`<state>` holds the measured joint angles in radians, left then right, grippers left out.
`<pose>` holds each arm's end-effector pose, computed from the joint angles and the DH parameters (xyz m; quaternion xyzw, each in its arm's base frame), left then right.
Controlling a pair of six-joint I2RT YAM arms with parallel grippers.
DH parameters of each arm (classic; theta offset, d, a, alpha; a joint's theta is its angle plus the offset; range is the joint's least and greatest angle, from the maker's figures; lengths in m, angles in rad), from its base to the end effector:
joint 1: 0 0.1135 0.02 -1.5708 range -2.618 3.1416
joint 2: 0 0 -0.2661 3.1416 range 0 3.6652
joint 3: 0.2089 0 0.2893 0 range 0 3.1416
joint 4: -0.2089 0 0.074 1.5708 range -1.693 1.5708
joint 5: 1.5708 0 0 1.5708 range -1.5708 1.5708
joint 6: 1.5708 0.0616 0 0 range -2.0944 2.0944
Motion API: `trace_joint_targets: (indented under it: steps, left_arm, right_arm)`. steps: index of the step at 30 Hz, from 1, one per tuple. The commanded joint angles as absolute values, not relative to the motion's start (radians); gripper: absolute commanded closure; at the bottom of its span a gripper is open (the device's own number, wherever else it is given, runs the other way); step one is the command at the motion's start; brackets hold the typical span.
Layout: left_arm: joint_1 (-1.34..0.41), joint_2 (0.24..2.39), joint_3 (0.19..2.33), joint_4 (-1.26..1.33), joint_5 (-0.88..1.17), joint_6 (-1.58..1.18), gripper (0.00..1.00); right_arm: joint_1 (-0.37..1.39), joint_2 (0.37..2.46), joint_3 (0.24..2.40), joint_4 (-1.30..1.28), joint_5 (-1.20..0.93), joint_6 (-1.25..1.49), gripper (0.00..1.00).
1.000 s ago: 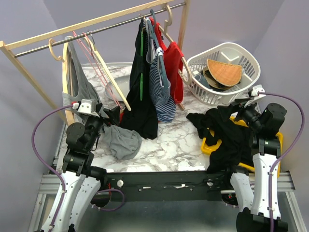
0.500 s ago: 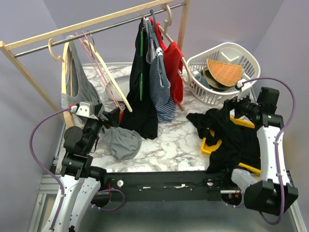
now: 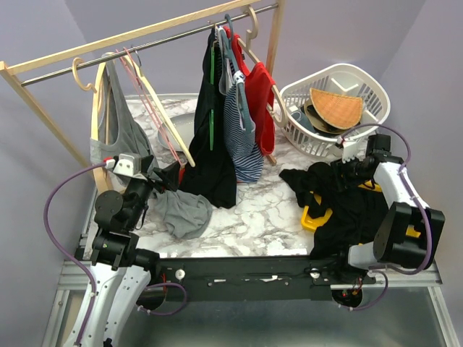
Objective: Place the tank top on the hanger
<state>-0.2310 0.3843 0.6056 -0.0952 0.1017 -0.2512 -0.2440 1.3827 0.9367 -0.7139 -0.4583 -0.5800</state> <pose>0.1645 -0.0451 0.3509 0.0315 0.6606 -0.2115 0.7196 0.3007 -0.0468 0.1885 -0.2051 0.9322 0.1242 0.2711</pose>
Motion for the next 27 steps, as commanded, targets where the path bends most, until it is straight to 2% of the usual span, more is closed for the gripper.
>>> trace_joint_targets:
  steps: [1, 3, 4, 5, 7, 11, 15, 18, 23, 27]
  left_arm:
    - [-0.235, 0.376, 0.598, -0.087, 0.124, -0.239, 0.01]
    - [-0.235, 0.376, 0.598, -0.087, 0.126, -0.239, 0.01]
    - [-0.235, 0.377, 0.598, -0.086, 0.126, -0.239, 0.01]
    - [-0.235, 0.377, 0.598, -0.087, 0.126, -0.241, 0.01]
    - [-0.235, 0.377, 0.598, -0.089, 0.126, -0.241, 0.01]
    - [-0.236, 0.377, 0.598, -0.087, 0.129, -0.239, 0.01]
    - [-0.236, 0.376, 0.600, -0.086, 0.136, -0.239, 0.01]
    - [-0.236, 0.376, 0.600, -0.084, 0.147, -0.242, 0.01]
    - [-0.239, 0.379, 0.600, -0.083, 0.156, -0.242, 0.01]
    - [-0.239, 0.377, 0.600, -0.080, 0.179, -0.239, 0.01]
  right_arm:
    - [-0.212, 1.433, 0.913, -0.686, -0.371, -0.612, 0.48]
    - [-0.201, 1.431, 0.919, -0.704, -0.377, -0.611, 0.62]
    - [-0.199, 1.407, 0.922, -0.713, -0.379, -0.611, 0.82]
    - [-0.199, 1.381, 0.933, -0.728, -0.377, -0.609, 0.90]
    - [-0.199, 1.320, 0.954, -0.750, -0.374, -0.607, 0.99]
    - [-0.201, 1.136, 1.083, -0.872, -0.399, -0.603, 0.99]
    - [-0.199, 1.046, 1.329, -0.951, -0.484, -0.554, 0.99]
    - [-0.199, 1.045, 1.481, -1.000, -0.546, -0.508, 0.99]
    - [-0.199, 1.118, 1.912, -1.061, -0.688, -0.413, 0.99]
    - [-0.201, 1.152, 2.077, -0.993, -0.852, -0.274, 0.99]
